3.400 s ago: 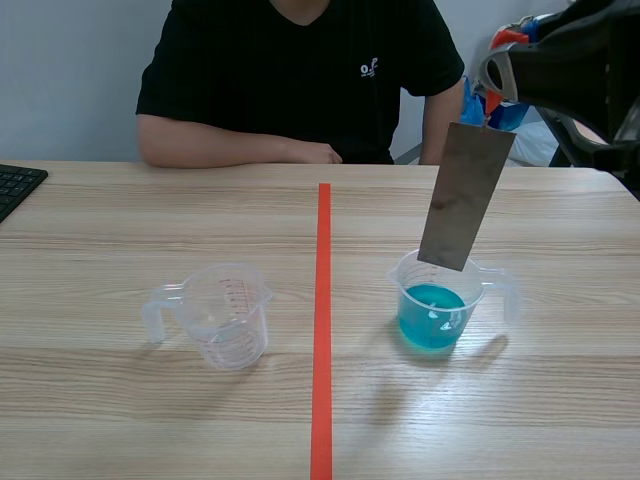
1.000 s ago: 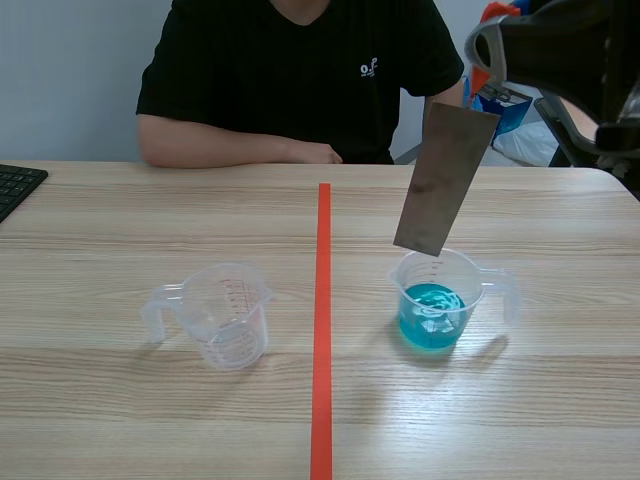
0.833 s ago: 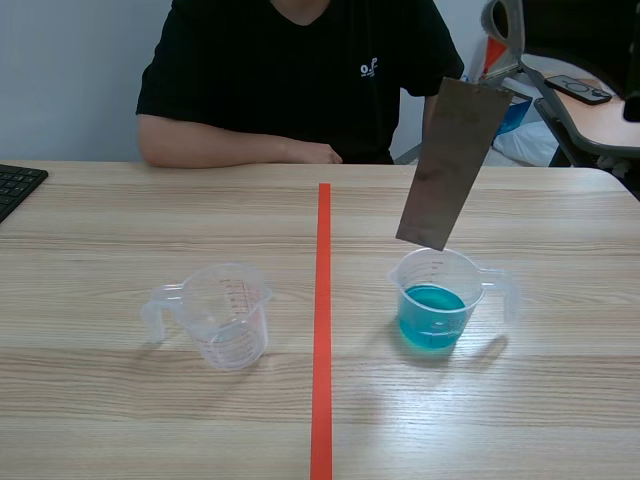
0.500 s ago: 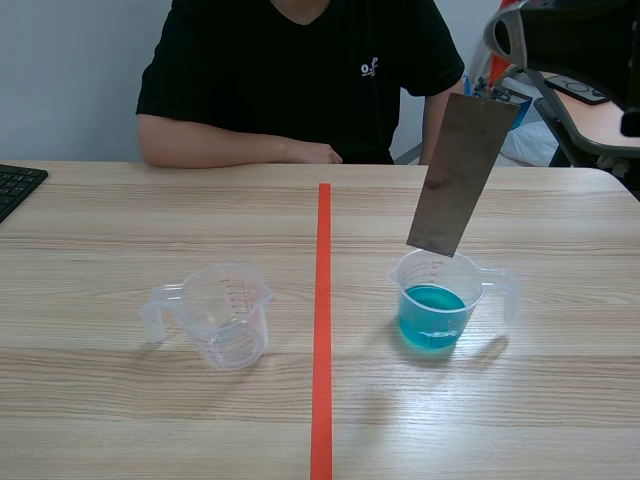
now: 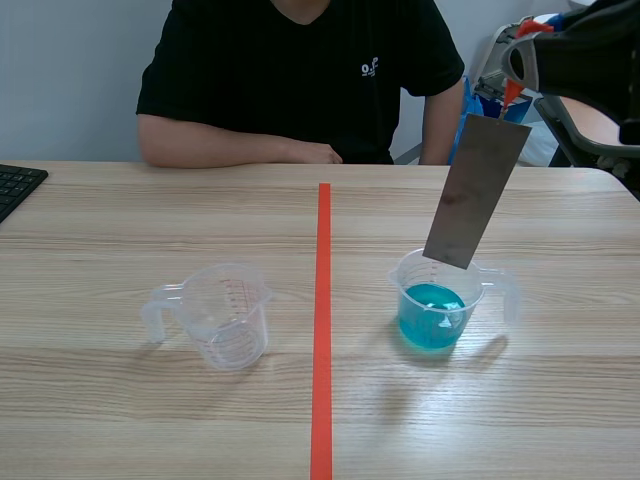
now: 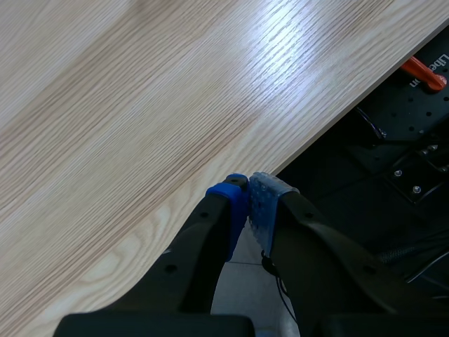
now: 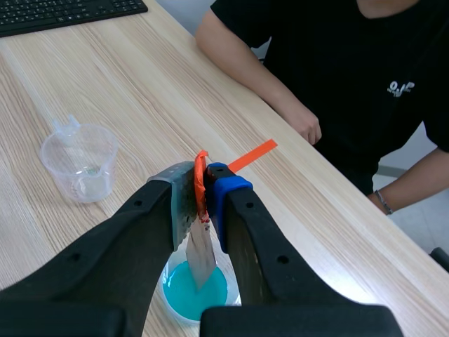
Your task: Do the redox reaction experiment.
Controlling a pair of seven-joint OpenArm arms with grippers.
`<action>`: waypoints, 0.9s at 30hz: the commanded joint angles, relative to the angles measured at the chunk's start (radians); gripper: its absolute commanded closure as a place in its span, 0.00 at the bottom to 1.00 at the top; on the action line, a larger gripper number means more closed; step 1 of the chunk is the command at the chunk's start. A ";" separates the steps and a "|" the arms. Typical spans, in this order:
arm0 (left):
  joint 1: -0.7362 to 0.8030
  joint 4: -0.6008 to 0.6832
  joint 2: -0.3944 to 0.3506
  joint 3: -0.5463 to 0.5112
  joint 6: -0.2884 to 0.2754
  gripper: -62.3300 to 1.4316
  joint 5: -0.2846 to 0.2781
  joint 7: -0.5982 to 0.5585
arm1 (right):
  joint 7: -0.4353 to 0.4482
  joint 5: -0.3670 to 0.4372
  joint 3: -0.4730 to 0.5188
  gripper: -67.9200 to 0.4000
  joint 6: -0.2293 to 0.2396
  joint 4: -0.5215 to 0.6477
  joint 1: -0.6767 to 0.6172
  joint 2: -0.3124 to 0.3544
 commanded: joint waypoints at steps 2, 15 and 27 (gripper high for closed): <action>0.013 0.002 0.004 -0.008 0.001 0.91 -0.007 -0.011 | 0.024 0.007 0.013 0.98 0.007 -0.014 0.014 0.000; 0.013 0.002 0.004 -0.008 0.001 0.91 -0.007 -0.011 | 0.140 -0.101 -0.051 0.98 0.007 -0.116 0.017 -0.001; 0.013 0.002 0.004 -0.008 0.001 0.91 -0.007 -0.011 | 0.233 -0.298 -0.156 0.98 0.007 -0.230 0.051 -0.063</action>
